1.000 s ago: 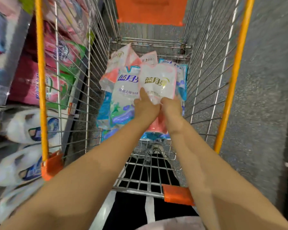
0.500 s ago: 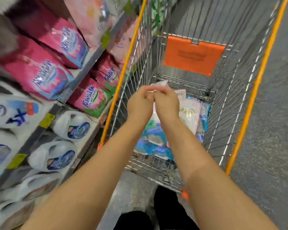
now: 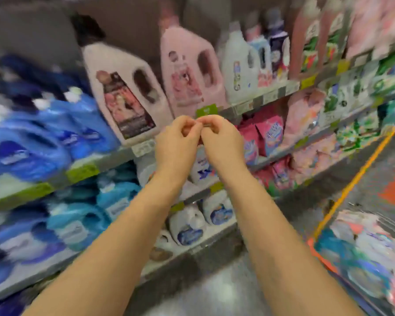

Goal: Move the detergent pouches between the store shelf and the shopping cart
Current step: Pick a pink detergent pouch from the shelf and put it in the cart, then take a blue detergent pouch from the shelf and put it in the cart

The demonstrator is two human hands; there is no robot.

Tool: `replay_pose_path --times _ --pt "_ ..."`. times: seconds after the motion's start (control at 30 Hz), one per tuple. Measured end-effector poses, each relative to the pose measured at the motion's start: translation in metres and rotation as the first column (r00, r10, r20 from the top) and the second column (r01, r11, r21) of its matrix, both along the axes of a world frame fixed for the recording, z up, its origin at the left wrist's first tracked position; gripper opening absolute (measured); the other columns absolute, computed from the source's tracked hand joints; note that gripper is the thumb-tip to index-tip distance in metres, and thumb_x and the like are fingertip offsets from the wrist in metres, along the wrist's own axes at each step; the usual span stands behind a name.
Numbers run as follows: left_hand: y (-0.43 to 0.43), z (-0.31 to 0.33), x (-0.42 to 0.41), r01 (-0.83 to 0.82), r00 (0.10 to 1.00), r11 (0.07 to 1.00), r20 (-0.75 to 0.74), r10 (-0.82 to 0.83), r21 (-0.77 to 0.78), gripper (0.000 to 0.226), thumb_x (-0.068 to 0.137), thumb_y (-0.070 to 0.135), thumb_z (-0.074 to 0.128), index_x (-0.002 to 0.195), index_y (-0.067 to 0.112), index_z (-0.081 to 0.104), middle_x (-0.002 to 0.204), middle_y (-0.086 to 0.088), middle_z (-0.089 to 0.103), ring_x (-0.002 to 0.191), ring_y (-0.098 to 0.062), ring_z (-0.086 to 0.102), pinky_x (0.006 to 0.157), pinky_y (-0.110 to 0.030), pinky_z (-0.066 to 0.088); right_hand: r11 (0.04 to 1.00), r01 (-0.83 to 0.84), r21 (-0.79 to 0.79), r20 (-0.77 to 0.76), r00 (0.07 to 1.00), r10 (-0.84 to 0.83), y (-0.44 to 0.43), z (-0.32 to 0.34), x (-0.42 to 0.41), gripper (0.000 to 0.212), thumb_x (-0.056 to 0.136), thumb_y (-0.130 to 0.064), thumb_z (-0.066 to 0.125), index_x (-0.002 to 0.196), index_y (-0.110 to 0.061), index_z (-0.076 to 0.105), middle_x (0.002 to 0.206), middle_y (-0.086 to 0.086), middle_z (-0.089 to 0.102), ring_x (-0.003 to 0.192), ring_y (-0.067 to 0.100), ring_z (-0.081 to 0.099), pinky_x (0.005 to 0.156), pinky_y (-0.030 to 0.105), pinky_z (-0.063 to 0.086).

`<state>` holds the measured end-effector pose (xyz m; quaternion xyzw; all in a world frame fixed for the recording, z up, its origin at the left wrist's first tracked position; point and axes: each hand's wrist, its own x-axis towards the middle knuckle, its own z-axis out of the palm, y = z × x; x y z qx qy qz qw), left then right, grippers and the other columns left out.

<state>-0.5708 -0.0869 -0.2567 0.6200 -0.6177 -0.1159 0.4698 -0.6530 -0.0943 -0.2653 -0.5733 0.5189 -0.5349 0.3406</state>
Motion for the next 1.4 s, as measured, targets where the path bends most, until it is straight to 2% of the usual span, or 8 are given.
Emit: replay_pose_path --times 0.2,0.33,0.6,0.77,0.9,1.1,1.27,1.4 --pt "0.05 0.076 0.18 -0.228 0.97 0.961 0.046 0.238 -0.159 0.014 0.089 0.028 0.057 0.078 0.022 0.063 0.07 0.006 0.062 0.075 -0.014 0.058 0.073 -0.031 0.043 0.931 -0.295 -0.216 -0.06 0.955 0.289 0.027 0.078 0.177 0.02 0.084 -0.008 0.051 0.092 -0.021 0.065 0.079 -0.008 0.062 0.079 0.011 0.057 0.072 0.022 0.043" --pt "0.069 0.121 0.282 -0.347 0.918 0.901 0.104 0.383 -0.258 0.017 0.09 0.026 0.056 0.073 0.023 0.058 0.062 0.008 0.058 0.061 -0.002 0.052 0.06 -0.015 0.037 0.836 -0.449 -0.317 -0.16 0.894 0.419 0.033 0.124 0.276 0.02 0.085 -0.009 0.049 0.087 -0.026 0.061 0.072 -0.012 0.059 0.079 0.009 0.055 0.064 0.015 0.038" --pt "0.072 0.221 0.422 -0.501 0.692 0.732 0.295 0.659 -0.462 0.021 0.093 0.03 0.05 0.081 0.016 0.061 0.064 0.007 0.05 0.071 -0.016 0.049 0.061 -0.028 0.028 0.566 -0.612 -0.552 -0.385 0.79 0.478 0.004 0.227 0.42 0.017 0.088 -0.014 0.049 0.096 -0.016 0.064 0.09 0.003 0.069 0.087 0.021 0.06 0.073 0.029 0.041" --pt "0.068 0.26 0.498 -0.563 0.634 0.705 0.321 0.703 -0.431 0.025 0.093 0.035 0.048 0.075 0.02 0.057 0.066 0.005 0.058 0.075 -0.02 0.059 0.074 -0.037 0.045 0.425 -0.734 -0.53 -0.549 0.679 0.487 -0.014 0.272 0.498 0.019 0.09 -0.02 0.047 0.101 -0.016 0.062 0.093 0.003 0.066 0.085 0.019 0.058 0.073 0.03 0.044" --pt "0.063 0.276 0.561 -0.594 0.614 0.688 0.317 0.722 -0.417 0.015 0.089 0.037 0.056 0.096 0.024 0.052 0.088 0.002 0.061 0.082 -0.02 0.058 0.072 -0.031 0.043 0.484 -0.729 -0.484 -0.676 0.663 0.323 -0.036 0.305 0.549 0.03 0.092 -0.03 0.051 0.118 -0.018 0.059 0.113 0.002 0.062 0.087 0.013 0.048 0.073 0.023 0.036" --pt "0.045 0.303 0.657 -0.59 0.687 0.764 0.336 0.645 -0.262 0.064 0.086 0.039 0.061 0.139 0.02 0.029 0.131 -0.005 0.049 0.101 -0.018 0.053 0.077 -0.026 0.039 0.658 -0.592 -0.466 -0.674 0.719 0.17 -0.073 0.347 0.618 0.065 0.089 -0.037 0.058 0.145 -0.014 0.032 0.141 0.008 0.045 0.106 0.024 0.052 0.066 0.025 0.04" --pt "0.001 0.317 0.709 -0.55 0.796 0.835 0.299 0.526 -0.003 0.077 0.087 0.042 0.06 0.146 0.023 0.015 0.138 -0.005 0.046 0.106 -0.018 0.052 0.076 -0.026 0.045 0.78 -0.496 -0.38 -0.598 0.776 0.202 -0.092 0.351 0.659 0.061 0.089 -0.034 0.061 0.139 -0.013 0.035 0.112 0.002 0.05 0.067 0.006 0.045 0.048 0.018 0.036" --pt "-0.037 0.322 0.72 -0.531 0.82 0.841 0.312 0.479 0.106 0.091 0.086 0.043 0.06 0.149 0.017 0.0 0.145 -0.011 0.037 0.127 -0.028 0.043 0.092 -0.032 0.042 0.835 -0.531 -0.147 -0.637 0.697 0.331 -0.097 0.345 0.695 0.048 0.09 -0.033 0.059 0.131 -0.01 0.047 0.109 0.005 0.054 0.086 0.015 0.053 0.069 0.024 0.048"
